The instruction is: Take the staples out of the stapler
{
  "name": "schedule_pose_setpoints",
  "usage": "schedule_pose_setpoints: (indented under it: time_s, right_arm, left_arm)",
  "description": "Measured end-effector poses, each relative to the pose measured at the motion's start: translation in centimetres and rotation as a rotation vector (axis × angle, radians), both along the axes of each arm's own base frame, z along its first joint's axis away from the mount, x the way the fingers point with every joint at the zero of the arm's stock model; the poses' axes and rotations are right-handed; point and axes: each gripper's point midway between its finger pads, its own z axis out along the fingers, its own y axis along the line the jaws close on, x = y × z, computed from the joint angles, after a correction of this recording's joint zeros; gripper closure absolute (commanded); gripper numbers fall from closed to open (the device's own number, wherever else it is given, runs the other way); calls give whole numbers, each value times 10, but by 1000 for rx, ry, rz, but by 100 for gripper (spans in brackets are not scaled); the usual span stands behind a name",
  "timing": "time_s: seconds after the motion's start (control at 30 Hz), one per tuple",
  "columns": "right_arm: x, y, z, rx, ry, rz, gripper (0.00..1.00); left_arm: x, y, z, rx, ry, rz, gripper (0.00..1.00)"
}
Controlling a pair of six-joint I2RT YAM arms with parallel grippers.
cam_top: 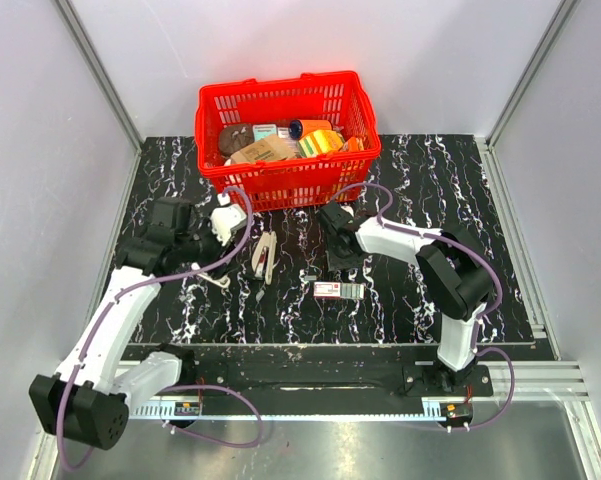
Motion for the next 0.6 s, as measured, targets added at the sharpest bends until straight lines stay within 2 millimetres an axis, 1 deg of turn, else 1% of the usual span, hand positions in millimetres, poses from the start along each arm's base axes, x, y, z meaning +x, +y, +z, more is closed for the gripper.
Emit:
schedule_pose_setpoints:
  time_s: [0.3,0.47,0.5,0.53,0.6]
  right_arm:
    - [-2,1,0,14,-1,-17,57]
    - [-14,7,0,35,-15,-18,58]
    - [-16,9,1,45,-24,-19,58]
    - [-20,11,1,55,-31,-21,57]
    - [-29,13,2,75,-43,-23,58]
  left_arm:
    - [-18,17,16,11,-71,48,36]
    - [-26,26,22,26,-106,81,35]
    - [-26,27,23,27,-110,89,25]
    - [-27,28,24,28,-113,96,21]
    - [-28,31,25,30,-117,112,20]
